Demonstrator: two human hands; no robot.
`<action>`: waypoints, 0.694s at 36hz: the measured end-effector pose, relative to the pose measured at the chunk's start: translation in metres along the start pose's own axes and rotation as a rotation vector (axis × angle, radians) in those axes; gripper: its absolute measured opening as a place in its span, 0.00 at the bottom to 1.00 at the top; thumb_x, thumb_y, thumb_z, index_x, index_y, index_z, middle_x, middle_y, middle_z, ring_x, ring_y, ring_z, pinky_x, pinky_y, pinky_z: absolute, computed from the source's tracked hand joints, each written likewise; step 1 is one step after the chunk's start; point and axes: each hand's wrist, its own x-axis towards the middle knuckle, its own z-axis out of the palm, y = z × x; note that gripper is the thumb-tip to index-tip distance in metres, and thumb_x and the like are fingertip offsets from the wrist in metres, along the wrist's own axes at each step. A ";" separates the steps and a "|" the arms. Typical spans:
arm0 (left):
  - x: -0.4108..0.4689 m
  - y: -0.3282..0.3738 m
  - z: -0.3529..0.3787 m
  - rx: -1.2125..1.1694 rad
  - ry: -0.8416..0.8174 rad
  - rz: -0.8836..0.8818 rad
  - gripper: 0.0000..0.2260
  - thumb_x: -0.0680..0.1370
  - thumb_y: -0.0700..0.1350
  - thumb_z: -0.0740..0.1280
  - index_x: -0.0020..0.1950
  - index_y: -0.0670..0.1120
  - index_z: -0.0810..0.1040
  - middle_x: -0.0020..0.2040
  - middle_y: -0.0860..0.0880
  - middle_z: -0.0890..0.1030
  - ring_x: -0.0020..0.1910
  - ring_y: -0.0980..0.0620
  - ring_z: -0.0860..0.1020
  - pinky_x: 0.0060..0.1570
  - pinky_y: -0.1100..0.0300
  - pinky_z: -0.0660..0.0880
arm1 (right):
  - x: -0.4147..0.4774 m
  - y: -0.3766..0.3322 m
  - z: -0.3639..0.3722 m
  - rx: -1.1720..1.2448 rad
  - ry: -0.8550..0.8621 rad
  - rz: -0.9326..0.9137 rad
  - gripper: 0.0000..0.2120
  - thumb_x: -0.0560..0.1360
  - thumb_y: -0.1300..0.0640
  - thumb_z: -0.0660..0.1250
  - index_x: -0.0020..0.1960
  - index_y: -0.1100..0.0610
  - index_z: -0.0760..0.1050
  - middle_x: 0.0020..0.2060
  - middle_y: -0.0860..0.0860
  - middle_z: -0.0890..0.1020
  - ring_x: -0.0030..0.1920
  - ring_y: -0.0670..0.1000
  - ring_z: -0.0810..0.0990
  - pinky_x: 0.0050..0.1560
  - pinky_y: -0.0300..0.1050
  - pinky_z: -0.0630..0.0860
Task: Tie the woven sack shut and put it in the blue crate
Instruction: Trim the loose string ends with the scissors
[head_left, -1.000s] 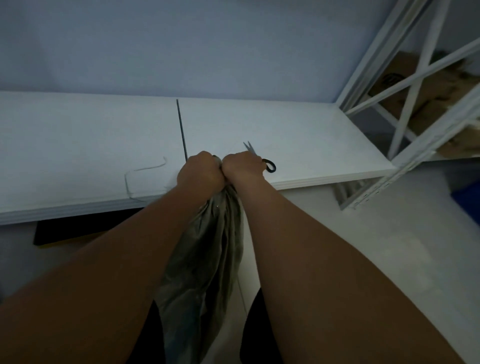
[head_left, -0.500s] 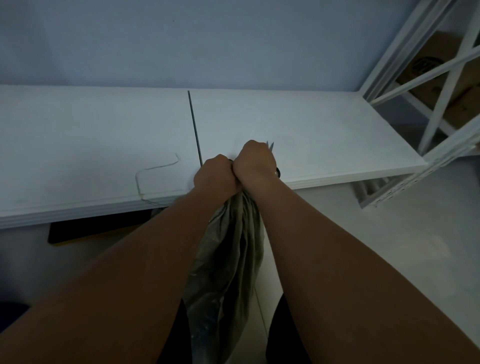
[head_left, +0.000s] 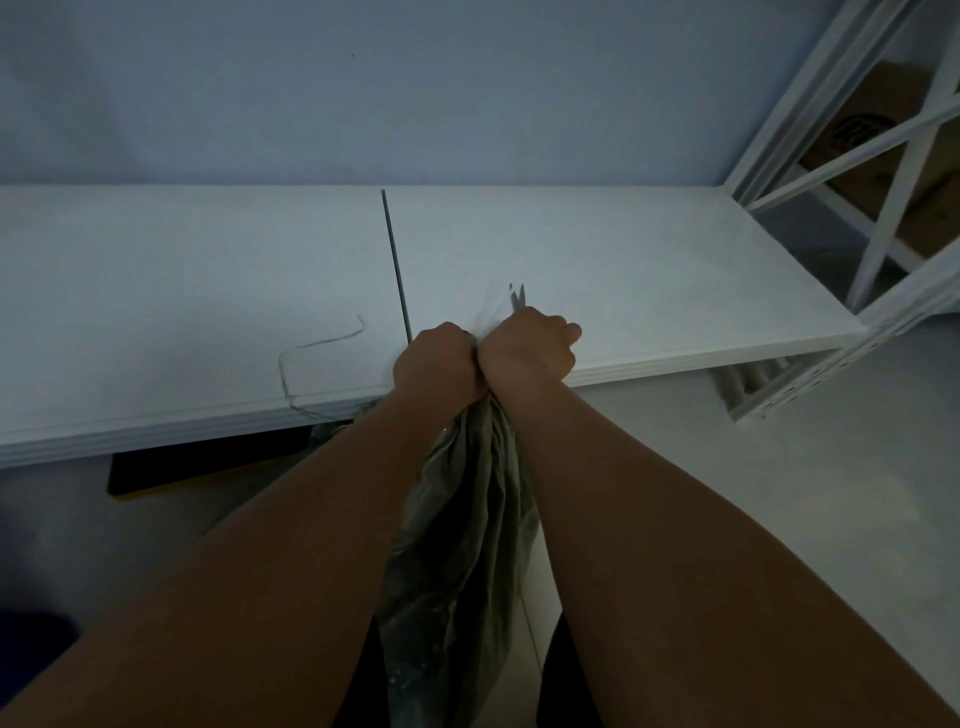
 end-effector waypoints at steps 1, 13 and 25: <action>0.000 0.000 0.000 0.010 -0.005 -0.002 0.03 0.75 0.45 0.66 0.43 0.47 0.78 0.36 0.53 0.72 0.41 0.49 0.76 0.41 0.58 0.71 | -0.001 0.001 0.001 0.000 0.010 0.002 0.12 0.77 0.54 0.63 0.59 0.55 0.76 0.58 0.54 0.76 0.65 0.55 0.68 0.55 0.46 0.71; 0.001 -0.001 -0.004 -0.018 -0.040 -0.045 0.09 0.76 0.48 0.66 0.37 0.48 0.71 0.36 0.53 0.73 0.40 0.50 0.75 0.41 0.58 0.70 | 0.002 -0.005 -0.004 0.042 -0.070 0.011 0.11 0.77 0.55 0.67 0.58 0.54 0.77 0.56 0.51 0.81 0.61 0.54 0.76 0.44 0.43 0.68; -0.010 -0.001 -0.009 -0.005 -0.002 -0.038 0.13 0.76 0.49 0.65 0.34 0.49 0.66 0.34 0.53 0.70 0.40 0.49 0.74 0.43 0.58 0.69 | -0.004 -0.011 -0.017 -0.113 -0.185 -0.122 0.16 0.77 0.57 0.63 0.63 0.57 0.76 0.56 0.51 0.81 0.53 0.53 0.80 0.41 0.45 0.70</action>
